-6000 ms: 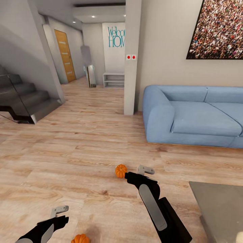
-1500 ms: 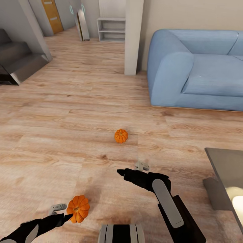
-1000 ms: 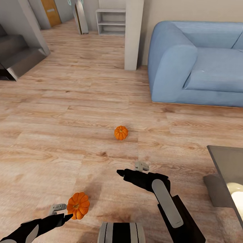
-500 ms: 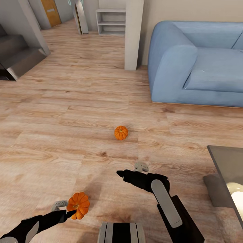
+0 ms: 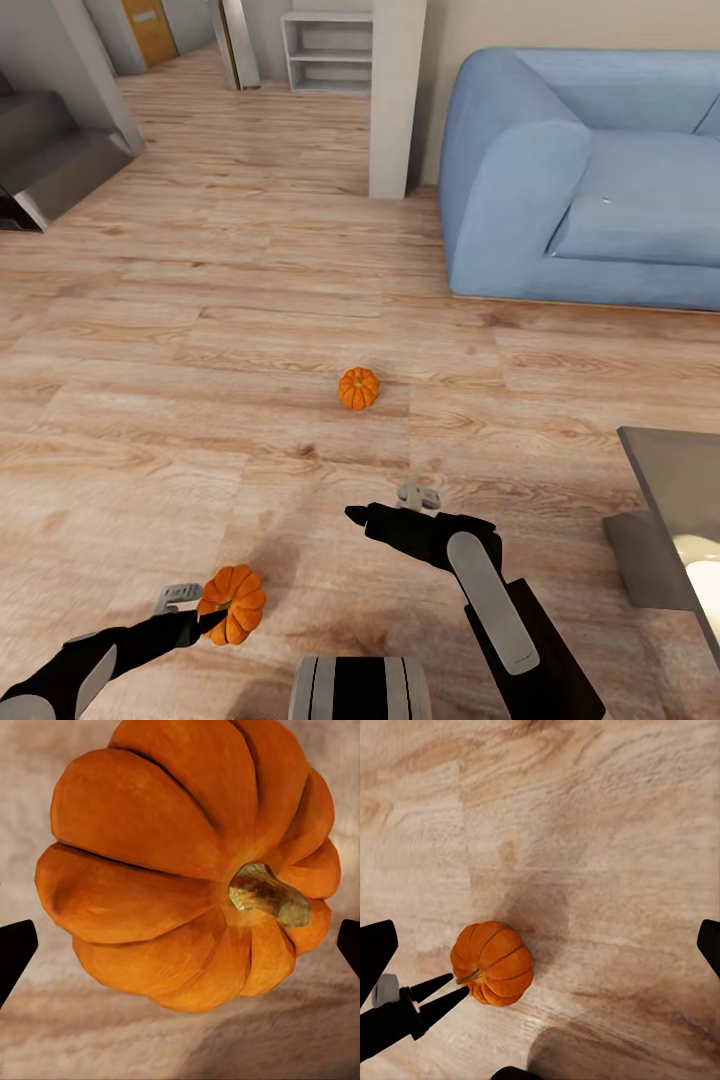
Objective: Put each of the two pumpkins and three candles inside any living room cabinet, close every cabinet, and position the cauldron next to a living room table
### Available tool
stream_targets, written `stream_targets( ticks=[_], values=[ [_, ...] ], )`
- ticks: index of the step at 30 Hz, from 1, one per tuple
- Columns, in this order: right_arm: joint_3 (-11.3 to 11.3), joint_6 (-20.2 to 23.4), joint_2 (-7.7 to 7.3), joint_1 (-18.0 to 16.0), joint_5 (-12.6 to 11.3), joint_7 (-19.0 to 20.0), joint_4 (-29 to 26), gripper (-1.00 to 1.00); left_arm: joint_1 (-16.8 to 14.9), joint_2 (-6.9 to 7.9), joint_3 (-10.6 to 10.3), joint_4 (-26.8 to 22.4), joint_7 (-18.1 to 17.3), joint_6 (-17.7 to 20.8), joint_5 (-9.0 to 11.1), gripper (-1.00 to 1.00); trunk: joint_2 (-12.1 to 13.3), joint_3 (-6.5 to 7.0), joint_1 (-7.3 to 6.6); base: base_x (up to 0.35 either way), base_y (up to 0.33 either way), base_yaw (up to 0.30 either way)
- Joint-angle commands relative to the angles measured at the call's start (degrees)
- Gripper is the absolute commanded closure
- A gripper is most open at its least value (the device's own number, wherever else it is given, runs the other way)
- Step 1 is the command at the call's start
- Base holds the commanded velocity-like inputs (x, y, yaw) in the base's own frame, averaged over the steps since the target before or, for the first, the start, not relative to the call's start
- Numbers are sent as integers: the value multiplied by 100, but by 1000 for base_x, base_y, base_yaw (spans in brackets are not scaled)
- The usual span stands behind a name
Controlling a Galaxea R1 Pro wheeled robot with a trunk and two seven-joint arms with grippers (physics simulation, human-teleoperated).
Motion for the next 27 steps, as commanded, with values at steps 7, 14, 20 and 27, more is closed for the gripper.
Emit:
stream_targets(
  ticks=[7, 14, 20, 27],
  values=[
    [0, 0, 0, 0, -1, 0, 0, -100, -1, -1, 9, -41, 209, -61, 13, -100, 0, -1, 0, 0, 0, 0],
    [0, -6, 5, 0, 0, 0, 6, -100, -1, -7, 13, -134, 322, -70, 21, -100, -10, -156, 18, 0, 0, 0],
    [1, -6, 144, 0, 14, -8, 152, -100, -1, -16, 19, -149, 329, -80, 24, -100, -15, -244, 28, 0, 0, 0],
    [73, -17, 166, 0, 25, -9, 234, -100, -1, -22, 19, -151, 330, -202, 24, -100, -19, -311, 36, 0, 0, 0]
  ],
)
